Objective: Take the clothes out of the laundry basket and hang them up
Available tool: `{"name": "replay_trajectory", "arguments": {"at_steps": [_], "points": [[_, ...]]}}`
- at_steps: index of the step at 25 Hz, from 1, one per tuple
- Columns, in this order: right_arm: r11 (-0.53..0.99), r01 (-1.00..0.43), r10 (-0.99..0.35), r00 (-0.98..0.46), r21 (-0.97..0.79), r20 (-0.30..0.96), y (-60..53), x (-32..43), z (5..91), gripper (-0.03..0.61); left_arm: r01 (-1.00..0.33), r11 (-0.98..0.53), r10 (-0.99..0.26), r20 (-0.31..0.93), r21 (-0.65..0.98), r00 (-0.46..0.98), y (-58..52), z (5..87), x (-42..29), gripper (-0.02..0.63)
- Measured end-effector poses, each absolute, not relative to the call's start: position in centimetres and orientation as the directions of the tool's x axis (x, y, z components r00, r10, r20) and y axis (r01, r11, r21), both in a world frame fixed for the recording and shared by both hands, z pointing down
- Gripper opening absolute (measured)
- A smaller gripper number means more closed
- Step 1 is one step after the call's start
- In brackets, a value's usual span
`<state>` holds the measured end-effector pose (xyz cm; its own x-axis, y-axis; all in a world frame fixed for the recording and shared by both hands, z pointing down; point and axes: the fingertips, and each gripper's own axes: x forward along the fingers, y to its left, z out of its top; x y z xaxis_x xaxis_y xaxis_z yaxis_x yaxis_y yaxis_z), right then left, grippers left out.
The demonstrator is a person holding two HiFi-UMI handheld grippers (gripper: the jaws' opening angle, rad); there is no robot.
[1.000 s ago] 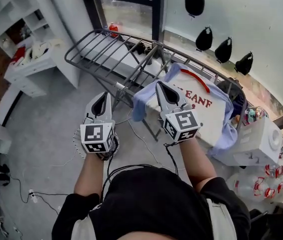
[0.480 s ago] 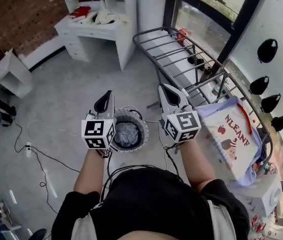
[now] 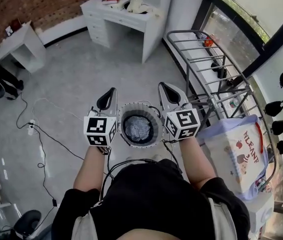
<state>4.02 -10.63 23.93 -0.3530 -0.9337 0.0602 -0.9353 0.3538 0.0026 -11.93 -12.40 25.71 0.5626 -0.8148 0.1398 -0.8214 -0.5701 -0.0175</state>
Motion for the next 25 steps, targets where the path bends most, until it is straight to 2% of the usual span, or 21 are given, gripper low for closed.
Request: {"name": "replay_trajectory", "arguments": {"at_steps": [9,17,18,19,20,23,25], "points": [[0.450,-0.893,-0.883,-0.448,-0.022,0.142,-14.7,0.4,27.7,0.014,-0.899,-0.438,-0.881,0.195,0.000,0.430,-13.6,28.8,-16.7,0.006],[0.546,-0.838,-0.803,-0.532,-0.028,0.266,-16.9,0.9,33.1,0.015,-0.925,-0.376,-0.893,0.241,0.060,0.379,-14.6,32.5,-15.5,0.012],[0.563,-0.826,-0.786,-0.547,-0.033,0.288,-17.0,0.9,34.3,0.022,-0.924,-0.374,-0.890,0.251,0.074,0.380,-14.7,33.4,-15.2,0.121],[0.582,-0.812,-0.763,-0.563,-0.042,0.317,-17.1,0.9,35.8,0.116,-0.923,-0.377,-0.883,0.268,0.083,0.385,-14.7,34.5,-14.9,0.235],[0.598,-0.800,-0.739,-0.575,-0.053,0.352,-17.1,0.8,37.4,0.177,-0.920,-0.382,-0.873,0.292,0.089,0.391,-14.7,35.7,-14.5,0.262],[0.620,-0.780,-0.668,-0.581,-0.084,0.465,-17.1,1.0,43.1,0.223,-0.917,-0.385,-0.838,0.379,0.102,0.394,-14.2,40.1,-13.9,0.262],[0.625,-0.774,-0.630,-0.575,-0.098,0.522,-17.2,1.0,46.7,0.230,-0.919,-0.379,-0.810,0.439,0.112,0.388,-14.0,43.1,-13.8,0.262]]}}
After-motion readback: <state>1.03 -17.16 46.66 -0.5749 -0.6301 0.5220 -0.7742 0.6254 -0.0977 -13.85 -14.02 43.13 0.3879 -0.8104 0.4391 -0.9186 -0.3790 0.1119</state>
